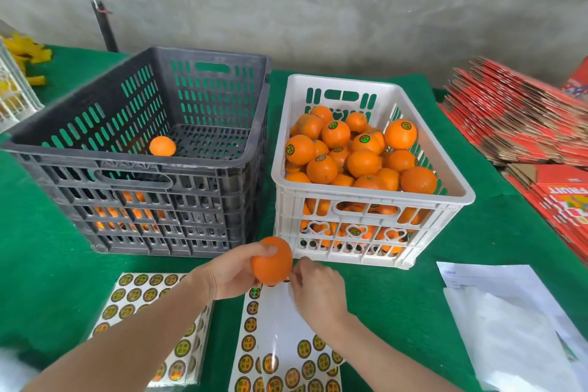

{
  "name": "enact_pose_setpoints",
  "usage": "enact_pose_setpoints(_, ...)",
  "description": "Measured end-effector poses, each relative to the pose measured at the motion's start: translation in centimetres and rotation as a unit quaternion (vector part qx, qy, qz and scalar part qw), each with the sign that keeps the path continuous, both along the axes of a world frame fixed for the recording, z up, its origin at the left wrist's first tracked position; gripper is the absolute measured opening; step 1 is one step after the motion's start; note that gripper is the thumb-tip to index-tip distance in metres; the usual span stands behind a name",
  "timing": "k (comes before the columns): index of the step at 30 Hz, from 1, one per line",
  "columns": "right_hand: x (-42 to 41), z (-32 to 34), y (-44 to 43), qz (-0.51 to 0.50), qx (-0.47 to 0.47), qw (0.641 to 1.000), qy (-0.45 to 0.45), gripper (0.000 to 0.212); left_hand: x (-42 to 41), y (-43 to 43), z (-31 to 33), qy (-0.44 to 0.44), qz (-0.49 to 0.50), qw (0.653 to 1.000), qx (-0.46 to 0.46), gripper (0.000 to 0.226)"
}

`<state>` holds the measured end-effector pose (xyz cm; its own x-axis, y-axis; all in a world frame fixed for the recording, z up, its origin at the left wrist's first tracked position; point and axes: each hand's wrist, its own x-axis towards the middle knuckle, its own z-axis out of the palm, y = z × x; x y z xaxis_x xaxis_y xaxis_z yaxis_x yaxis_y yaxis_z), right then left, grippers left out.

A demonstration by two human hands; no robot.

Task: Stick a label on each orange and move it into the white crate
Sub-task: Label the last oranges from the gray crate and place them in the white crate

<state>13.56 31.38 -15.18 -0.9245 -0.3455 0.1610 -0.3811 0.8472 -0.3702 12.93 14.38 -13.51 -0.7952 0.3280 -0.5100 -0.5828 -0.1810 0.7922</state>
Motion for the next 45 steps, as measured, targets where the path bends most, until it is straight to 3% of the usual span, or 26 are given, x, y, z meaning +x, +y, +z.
enact_pose_setpoints(3,0.7,0.5,-0.1,0.001,0.004,1.000,0.021,0.016,-0.1,0.0,-0.3,-0.006,0.008,1.000,0.001,0.107)
enact_pose_setpoints(7,1.0,0.6,0.0,0.018,-0.032,0.997,0.073,0.022,-0.3,0.0,-0.4,-0.005,0.015,1.000,0.000,0.106)
enact_pose_setpoints(9,0.9,0.8,0.1,0.017,-0.041,0.998,0.042,0.012,-0.3,0.0,-0.3,-0.006,0.013,1.000,0.003,0.106)
enact_pose_setpoints(14,0.8,0.1,0.5,-0.005,-0.030,0.999,-0.033,0.023,-0.2,0.4,0.0,-0.012,0.011,1.000,0.015,0.108)
enact_pose_setpoints(20,0.4,-0.1,0.4,-0.053,-0.107,0.990,-0.076,0.017,-0.1,0.3,0.2,-0.004,0.004,1.000,0.003,0.109)
enact_pose_setpoints(29,0.8,-0.2,0.3,-0.066,-0.134,0.986,-0.075,0.007,0.0,0.2,0.3,-0.002,-0.005,1.000,-0.010,0.110)
enact_pose_setpoints(34,1.4,-1.0,-0.2,-0.092,-0.161,0.979,-0.079,0.013,0.4,-0.3,0.1,-0.009,-0.005,1.000,-0.029,0.117)
enact_pose_setpoints(37,1.4,-0.8,-0.3,-0.120,-0.223,0.958,-0.136,0.018,0.4,-0.8,0.2,0.005,0.013,0.999,-0.030,0.116)
enact_pose_setpoints(41,1.0,1.5,0.8,-0.135,-0.368,0.889,-0.239,0.017,0.4,-1.9,0.9,0.034,0.056,0.997,0.040,0.110)
enact_pose_setpoints(43,0.8,3.5,1.4,-0.095,-0.427,0.858,-0.270,0.019,0.7,-2.2,1.4,0.055,0.053,0.994,0.073,0.109)
enact_pose_setpoints(45,0.6,5.7,1.7,-0.030,-0.444,0.849,-0.285,0.019,0.9,-2.1,2.1,0.079,0.039,0.993,0.079,0.110)
